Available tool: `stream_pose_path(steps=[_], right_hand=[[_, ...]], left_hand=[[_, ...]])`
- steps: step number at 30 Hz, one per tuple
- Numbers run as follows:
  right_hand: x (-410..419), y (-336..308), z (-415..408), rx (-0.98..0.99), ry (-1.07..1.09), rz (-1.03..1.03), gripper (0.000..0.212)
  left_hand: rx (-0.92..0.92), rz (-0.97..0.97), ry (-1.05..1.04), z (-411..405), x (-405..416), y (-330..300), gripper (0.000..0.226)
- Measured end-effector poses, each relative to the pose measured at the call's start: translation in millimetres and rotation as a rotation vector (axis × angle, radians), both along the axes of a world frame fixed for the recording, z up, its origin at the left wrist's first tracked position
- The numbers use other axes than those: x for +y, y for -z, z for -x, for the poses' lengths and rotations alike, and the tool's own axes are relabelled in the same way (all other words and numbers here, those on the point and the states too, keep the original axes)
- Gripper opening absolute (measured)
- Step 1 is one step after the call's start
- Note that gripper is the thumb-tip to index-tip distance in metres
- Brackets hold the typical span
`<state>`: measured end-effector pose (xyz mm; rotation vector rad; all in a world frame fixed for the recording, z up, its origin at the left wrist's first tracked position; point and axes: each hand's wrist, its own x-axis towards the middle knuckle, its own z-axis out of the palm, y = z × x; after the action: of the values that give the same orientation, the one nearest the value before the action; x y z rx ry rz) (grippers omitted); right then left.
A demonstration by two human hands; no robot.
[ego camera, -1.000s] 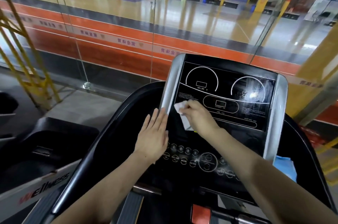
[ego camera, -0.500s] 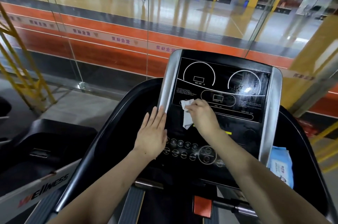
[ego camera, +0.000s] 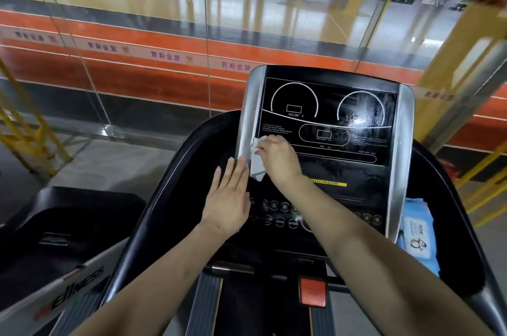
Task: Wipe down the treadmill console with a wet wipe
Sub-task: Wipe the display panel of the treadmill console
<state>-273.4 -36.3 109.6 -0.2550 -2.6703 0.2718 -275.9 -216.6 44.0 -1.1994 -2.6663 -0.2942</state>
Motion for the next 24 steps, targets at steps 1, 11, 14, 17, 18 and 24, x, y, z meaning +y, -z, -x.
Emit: stream_pose_path(steps=[1,11,14,17,18,24], right_hand=[[5.4,0.4,-5.6,0.004,-0.002,-0.002,0.003],[144.7,12.2,-138.1,0.069,0.178,-0.124,0.018],[173.8,7.9,-169.0,0.094,0.291,-0.096,0.016],[190.1,8.3,-181.6,0.117,0.323,-0.086,0.013],[193.0,7.0,-186.6,0.112,0.323,-0.077,0.016],[191.4,15.7,-213.4,0.170,0.295,0.048,0.035]], left_hand=[[0.005,0.008,0.002,0.4,-0.1,0.3,0.065],[0.007,0.025,0.114,-35.9,39.7,-1.2,0.063],[-0.015,0.006,0.141,-48.5,56.0,-2.6,0.062],[-0.005,0.009,0.151,-56.3,70.2,-4.3,0.062],[-0.002,0.010,0.149,-58.6,74.7,-4.8,0.062],[-0.019,-0.025,0.171,-83.9,102.4,-6.7,0.059]])
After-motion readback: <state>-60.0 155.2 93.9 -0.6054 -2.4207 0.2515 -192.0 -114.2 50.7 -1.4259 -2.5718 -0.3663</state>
